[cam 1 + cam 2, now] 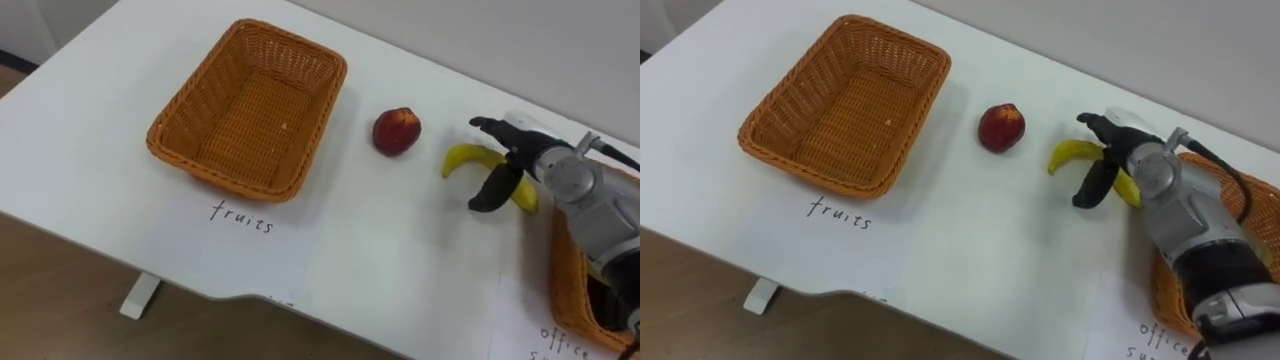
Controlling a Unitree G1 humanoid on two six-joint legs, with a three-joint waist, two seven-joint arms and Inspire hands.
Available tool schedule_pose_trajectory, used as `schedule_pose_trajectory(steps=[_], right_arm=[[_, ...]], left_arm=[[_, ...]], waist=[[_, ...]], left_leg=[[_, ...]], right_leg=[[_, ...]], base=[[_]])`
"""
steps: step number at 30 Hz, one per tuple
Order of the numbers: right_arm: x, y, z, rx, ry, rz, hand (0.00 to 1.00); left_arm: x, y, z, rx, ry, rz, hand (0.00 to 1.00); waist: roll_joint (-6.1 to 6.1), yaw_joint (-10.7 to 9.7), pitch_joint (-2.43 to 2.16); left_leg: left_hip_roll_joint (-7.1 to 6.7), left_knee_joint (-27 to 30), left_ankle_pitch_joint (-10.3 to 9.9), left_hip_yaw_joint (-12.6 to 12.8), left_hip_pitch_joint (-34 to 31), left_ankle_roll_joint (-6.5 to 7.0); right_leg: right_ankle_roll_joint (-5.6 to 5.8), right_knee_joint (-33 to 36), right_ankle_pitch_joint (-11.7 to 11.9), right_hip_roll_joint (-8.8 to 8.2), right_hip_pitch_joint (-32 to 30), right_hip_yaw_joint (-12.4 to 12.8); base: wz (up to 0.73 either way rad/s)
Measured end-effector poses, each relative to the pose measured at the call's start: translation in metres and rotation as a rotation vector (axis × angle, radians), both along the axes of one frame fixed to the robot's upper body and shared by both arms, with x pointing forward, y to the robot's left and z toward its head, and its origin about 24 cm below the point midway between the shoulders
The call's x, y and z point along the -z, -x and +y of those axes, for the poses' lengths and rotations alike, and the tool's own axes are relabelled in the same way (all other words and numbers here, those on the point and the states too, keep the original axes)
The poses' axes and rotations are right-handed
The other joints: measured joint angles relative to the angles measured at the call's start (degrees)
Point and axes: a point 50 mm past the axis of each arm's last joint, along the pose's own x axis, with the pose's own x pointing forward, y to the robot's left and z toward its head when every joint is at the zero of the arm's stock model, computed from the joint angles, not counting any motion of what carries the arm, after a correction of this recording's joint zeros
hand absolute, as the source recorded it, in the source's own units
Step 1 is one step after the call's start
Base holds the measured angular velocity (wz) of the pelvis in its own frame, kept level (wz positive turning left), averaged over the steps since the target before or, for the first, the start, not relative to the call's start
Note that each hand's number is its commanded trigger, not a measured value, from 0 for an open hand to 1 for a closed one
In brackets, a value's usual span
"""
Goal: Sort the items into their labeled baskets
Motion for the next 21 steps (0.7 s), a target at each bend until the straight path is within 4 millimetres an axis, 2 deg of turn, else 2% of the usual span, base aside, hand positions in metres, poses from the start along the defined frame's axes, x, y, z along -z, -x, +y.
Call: schedule_pose_trajectory(steps=[9, 21], right_arm=[[0.005, -0.001, -0.013, 0.064, 0.014, 0.046, 0.00], [0.013, 0.002, -0.023, 0.117, 0.019, 0.092, 0.00]], left_arm=[[0.000, 0.000, 0.000, -0.004, 0.000, 0.011, 0.00], [0.001, 0.003, 0.000, -0.016, 0.002, 0.035, 0.00]], waist=[[0.42, 0.1, 0.32], [0.36, 0.2, 0.27]], left_leg=[[-0.02, 0.4, 0.0, -0.1, -0.2, 0.01], [-0.04, 0.6, 0.0, -0.2, 0.1, -0.02]], right_leg=[[0.00, 0.0, 0.0, -0.19, 0.0, -0.6], [-0.10, 0.0, 0.1, -0.09, 0.2, -0.5]], base=[[0.02], [0.00]])
